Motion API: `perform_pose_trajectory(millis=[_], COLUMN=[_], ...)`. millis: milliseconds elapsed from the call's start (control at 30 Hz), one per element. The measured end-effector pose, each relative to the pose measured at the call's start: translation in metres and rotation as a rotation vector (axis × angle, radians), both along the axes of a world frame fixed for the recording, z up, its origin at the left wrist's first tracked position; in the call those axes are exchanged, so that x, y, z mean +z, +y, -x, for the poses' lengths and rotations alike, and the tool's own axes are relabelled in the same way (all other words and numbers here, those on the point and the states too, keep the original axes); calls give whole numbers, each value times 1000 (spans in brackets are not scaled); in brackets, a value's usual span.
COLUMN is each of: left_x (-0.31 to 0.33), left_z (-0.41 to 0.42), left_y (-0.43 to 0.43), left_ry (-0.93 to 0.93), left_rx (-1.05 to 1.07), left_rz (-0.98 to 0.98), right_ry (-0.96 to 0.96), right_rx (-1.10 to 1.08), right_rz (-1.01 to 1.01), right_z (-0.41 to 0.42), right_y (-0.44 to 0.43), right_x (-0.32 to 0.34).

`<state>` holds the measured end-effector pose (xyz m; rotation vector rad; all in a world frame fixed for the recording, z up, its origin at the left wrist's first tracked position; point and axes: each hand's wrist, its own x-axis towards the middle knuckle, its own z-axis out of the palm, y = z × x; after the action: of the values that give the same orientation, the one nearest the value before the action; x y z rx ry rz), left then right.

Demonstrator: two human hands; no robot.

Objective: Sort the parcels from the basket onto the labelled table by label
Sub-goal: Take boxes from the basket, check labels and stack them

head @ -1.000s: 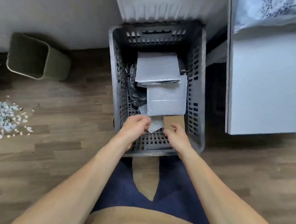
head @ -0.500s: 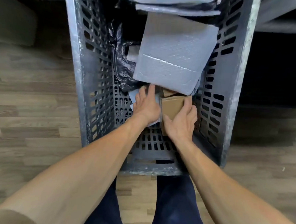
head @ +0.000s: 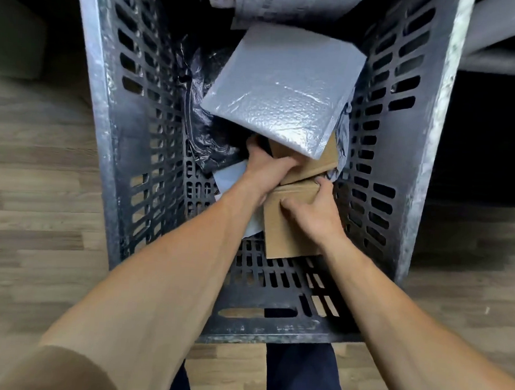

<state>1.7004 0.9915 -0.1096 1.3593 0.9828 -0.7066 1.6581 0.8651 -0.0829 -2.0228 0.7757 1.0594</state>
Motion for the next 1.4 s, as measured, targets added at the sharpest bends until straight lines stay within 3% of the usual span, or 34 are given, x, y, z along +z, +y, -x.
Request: perform_pose_trajectory(millis=[200, 467, 600, 833, 1200, 1400], left_x=[10, 52, 70, 116, 229, 313], left_z=[9, 14, 17, 28, 24, 4], left_y=[14, 32, 35, 49, 42, 37], left_ry=[26, -29, 20, -89, -276, -334], left_rx=[15, 177, 236, 232, 355, 344], left_rz=[-3, 116, 122, 64, -28, 35], right_ry=[153, 268, 239, 176, 127, 115], right_rx=[-192, -258, -244, -184, -227, -409], right_rz=[-179, -434, -538, -570, -724, -889], right_z=[19, 23, 19, 18, 15, 34], right_y=[-5, -2, 4, 22, 22, 16], right_x=[-8, 5, 12, 34, 136, 211])
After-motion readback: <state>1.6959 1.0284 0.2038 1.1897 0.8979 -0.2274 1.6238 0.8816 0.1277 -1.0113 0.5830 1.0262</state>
